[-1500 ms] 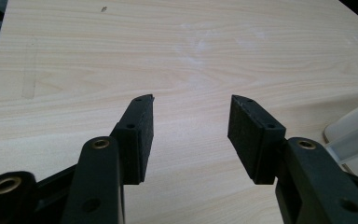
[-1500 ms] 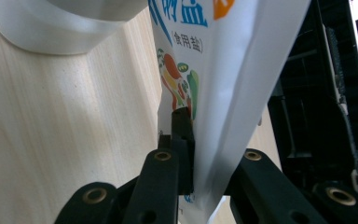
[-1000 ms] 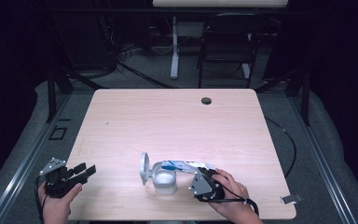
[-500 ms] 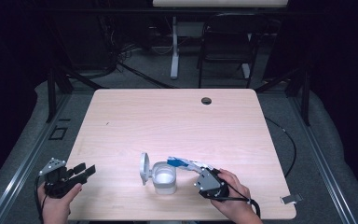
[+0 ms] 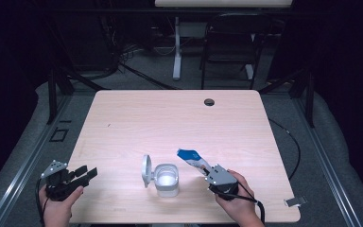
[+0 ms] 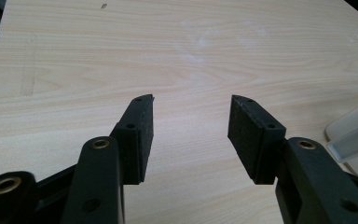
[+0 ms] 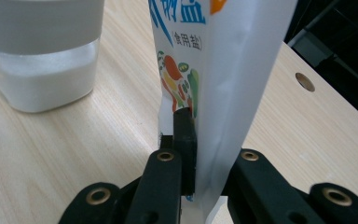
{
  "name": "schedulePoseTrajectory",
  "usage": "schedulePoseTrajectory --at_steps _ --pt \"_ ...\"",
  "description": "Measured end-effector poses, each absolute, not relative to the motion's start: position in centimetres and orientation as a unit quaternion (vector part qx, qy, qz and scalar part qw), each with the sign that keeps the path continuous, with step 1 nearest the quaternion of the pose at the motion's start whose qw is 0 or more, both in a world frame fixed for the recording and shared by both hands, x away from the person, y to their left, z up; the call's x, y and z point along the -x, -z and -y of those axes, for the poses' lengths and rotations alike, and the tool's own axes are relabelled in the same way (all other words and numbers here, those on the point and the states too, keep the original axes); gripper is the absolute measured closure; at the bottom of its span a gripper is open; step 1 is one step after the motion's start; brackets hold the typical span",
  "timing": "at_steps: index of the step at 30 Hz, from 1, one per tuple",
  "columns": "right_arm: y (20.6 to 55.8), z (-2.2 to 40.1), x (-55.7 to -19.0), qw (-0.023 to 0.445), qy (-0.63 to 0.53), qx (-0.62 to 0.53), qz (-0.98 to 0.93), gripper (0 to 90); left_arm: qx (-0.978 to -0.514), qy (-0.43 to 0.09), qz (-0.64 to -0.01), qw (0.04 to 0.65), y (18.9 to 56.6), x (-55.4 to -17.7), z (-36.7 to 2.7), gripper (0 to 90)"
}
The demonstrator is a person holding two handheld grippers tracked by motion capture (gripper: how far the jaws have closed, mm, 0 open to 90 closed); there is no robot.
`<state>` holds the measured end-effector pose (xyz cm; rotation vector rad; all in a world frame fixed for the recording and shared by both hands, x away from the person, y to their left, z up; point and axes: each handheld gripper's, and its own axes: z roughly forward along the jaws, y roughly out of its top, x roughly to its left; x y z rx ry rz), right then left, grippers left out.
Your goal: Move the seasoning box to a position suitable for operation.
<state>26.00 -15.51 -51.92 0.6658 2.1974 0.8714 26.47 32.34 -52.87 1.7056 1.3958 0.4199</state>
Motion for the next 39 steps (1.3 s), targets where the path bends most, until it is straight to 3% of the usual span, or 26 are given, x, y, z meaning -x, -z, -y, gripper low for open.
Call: schedulePoseTrajectory --at_steps 21,39 --pt "53.9 18.0 -28.6 0.304 -0.367 -0.339 -0.811 85.7 -0.689 -0.173 -0.561 0.424 52.8 -25.7 -32.6 50.7" --pt "54.9 18.7 -29.7 0.314 -0.38 -0.365 -0.789 85.0 -0.686 -0.175 -0.57 0.418 53.1 -24.9 -33.3 50.7"
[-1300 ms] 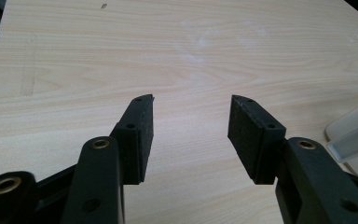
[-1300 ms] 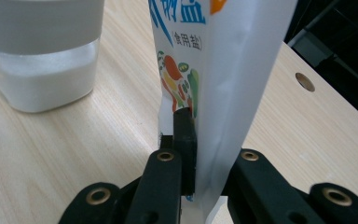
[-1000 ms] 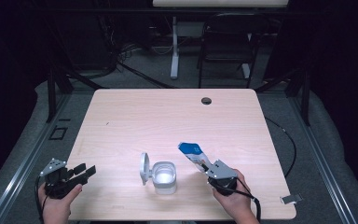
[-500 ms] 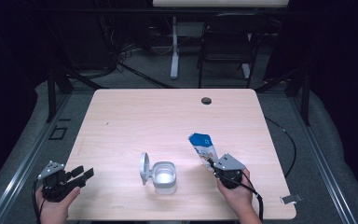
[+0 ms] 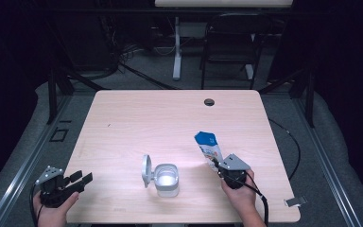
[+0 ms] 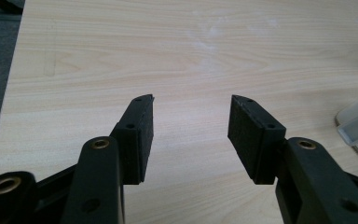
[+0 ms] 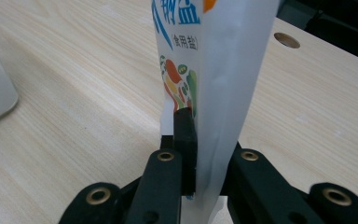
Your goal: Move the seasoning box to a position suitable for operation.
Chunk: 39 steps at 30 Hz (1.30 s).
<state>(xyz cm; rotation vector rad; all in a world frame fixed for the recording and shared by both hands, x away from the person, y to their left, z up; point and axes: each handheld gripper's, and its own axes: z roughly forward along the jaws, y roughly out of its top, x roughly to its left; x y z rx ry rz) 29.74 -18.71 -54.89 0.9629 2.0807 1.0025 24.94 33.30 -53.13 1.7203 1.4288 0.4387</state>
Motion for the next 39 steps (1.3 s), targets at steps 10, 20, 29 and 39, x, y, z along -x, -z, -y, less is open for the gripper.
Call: schedulePoseTrajectory --at_steps 10,20,29,39 --pt "54.97 19.05 -29.46 0.308 -0.375 -0.366 -0.794 81.6 -0.687 -0.174 -0.568 0.42 53.11 -25.12 -32.91 50.7" --pt "55.06 19.34 -29.31 0.307 -0.373 -0.369 -0.794 77.7 -0.688 -0.175 -0.565 0.421 53.08 -25.2 -32.89 50.7" --pt "55.29 19.52 -29.34 0.307 -0.37 -0.376 -0.792 61.6 -0.686 -0.174 -0.566 0.423 53.05 -25.23 -32.89 50.6" --pt "55.37 19.68 -29.11 0.31 -0.37 -0.377 -0.79 51.7 -0.685 -0.175 -0.566 0.424 52.86 -25.22 -33.01 50.5"
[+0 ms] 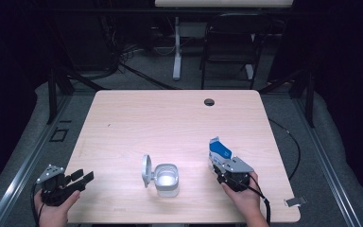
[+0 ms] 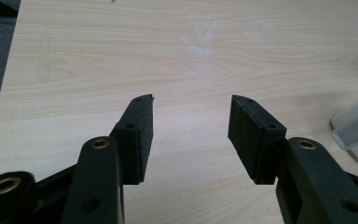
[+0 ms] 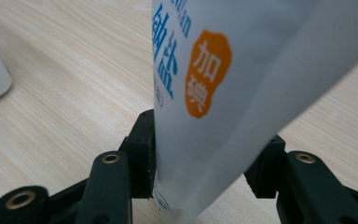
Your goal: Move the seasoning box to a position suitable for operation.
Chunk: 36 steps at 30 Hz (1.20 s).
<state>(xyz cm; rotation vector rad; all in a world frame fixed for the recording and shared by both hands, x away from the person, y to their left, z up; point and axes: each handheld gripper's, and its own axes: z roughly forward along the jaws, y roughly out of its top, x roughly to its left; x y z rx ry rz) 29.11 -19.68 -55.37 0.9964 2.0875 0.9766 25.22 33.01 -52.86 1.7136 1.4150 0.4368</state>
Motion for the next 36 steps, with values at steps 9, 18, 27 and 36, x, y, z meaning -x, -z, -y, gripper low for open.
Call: schedulePoseTrajectory --at_steps 9,18,27,36 --pt "55.2 20.0 -28.3 0.305 -0.383 -0.379 -0.785 46.4 -0.682 -0.17 -0.564 0.434 52.5 -25.7 -32.5 50.4" --pt "55.3 21.1 -27.6 0.301 -0.387 -0.379 -0.785 42.4 -0.696 -0.168 -0.55 0.431 52.2 -26.4 -30.9 50.4" --pt "54.9 21.4 -27.3 0.3 -0.392 -0.379 -0.783 40.9 -0.708 -0.166 -0.534 0.431 52.2 -26.6 -29.5 51.4" --pt "54.9 21.9 -26.8 0.303 -0.39 -0.384 -0.78 40.4 -0.729 -0.163 -0.503 0.435 51.6 -26.9 -27.5 52.1"
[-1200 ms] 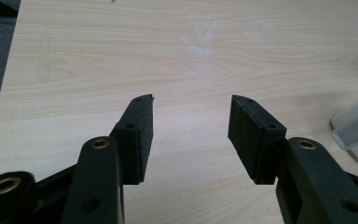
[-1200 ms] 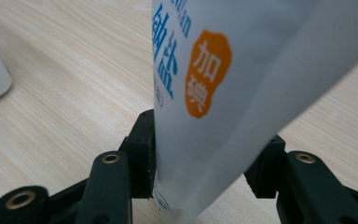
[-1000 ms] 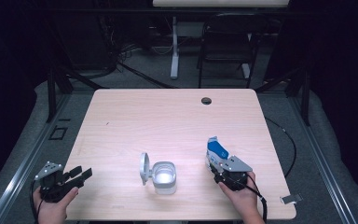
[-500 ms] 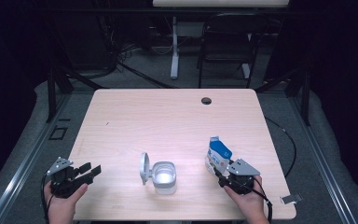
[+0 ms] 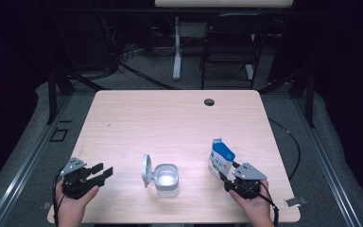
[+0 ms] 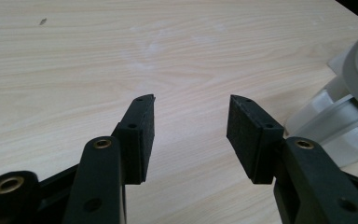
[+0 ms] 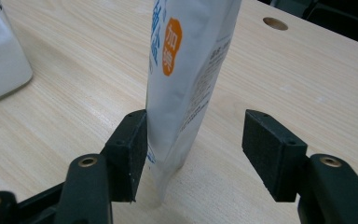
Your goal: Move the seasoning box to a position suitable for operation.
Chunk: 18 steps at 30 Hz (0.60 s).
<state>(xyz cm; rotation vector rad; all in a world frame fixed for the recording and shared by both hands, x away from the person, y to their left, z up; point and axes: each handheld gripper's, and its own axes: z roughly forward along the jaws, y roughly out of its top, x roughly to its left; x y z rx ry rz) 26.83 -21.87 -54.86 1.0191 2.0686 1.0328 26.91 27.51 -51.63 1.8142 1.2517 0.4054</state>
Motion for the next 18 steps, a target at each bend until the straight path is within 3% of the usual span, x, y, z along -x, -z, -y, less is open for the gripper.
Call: schedulePoseTrajectory --at_steps 18 --pt "54.5 21.5 -26.8 0.298 -0.391 -0.384 -0.782 39.8 -0.744 -0.153 -0.478 0.441 51.0 -27.0 -26.5 51.8"
